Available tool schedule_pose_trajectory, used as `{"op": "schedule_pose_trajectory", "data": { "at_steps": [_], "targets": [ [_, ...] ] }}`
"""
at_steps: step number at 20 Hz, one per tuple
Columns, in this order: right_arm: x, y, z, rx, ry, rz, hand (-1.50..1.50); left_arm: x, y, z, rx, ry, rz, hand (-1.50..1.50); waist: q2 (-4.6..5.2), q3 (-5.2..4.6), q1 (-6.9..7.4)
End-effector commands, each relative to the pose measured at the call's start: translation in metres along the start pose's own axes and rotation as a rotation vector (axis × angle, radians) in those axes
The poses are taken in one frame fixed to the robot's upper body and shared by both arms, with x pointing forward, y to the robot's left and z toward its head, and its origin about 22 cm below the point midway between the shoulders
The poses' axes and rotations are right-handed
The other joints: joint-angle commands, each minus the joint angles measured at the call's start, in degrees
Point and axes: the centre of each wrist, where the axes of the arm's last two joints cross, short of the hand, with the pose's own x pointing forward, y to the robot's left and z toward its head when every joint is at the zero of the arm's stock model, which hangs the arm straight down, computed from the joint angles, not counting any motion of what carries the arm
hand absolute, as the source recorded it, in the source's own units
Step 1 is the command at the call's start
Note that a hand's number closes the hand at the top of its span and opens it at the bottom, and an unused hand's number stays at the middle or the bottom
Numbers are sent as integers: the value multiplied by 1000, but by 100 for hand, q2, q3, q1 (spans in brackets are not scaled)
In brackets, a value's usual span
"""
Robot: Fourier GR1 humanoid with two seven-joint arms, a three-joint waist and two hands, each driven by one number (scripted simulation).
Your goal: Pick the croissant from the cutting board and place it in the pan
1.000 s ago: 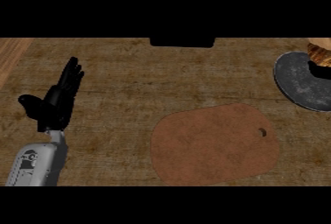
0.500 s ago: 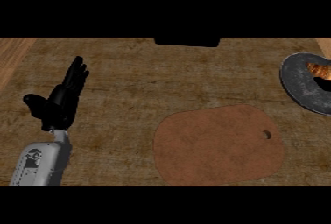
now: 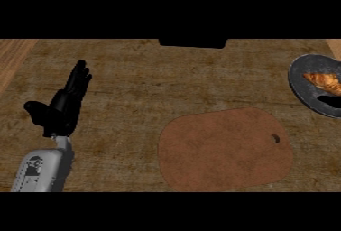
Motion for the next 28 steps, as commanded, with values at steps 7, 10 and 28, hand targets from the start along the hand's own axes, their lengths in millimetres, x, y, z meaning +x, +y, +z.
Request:
{"op": "schedule_pose_trajectory", "data": {
  "at_steps": [7,10,28],
  "targets": [
    [-22,-12,4,-156,-120,-340,-150,4,16,-1,31,32,-17,0,-122,-28,-221],
    [-53,-10,18,-49,-128,-456,-150,-11,21,9,61,39,-20,0,-187,-48,-368],
    [-83,-53,74,80,-242,-490,-150,-5,30,16,99,68,-20,0,-282,-90,-617]
  ]
}}
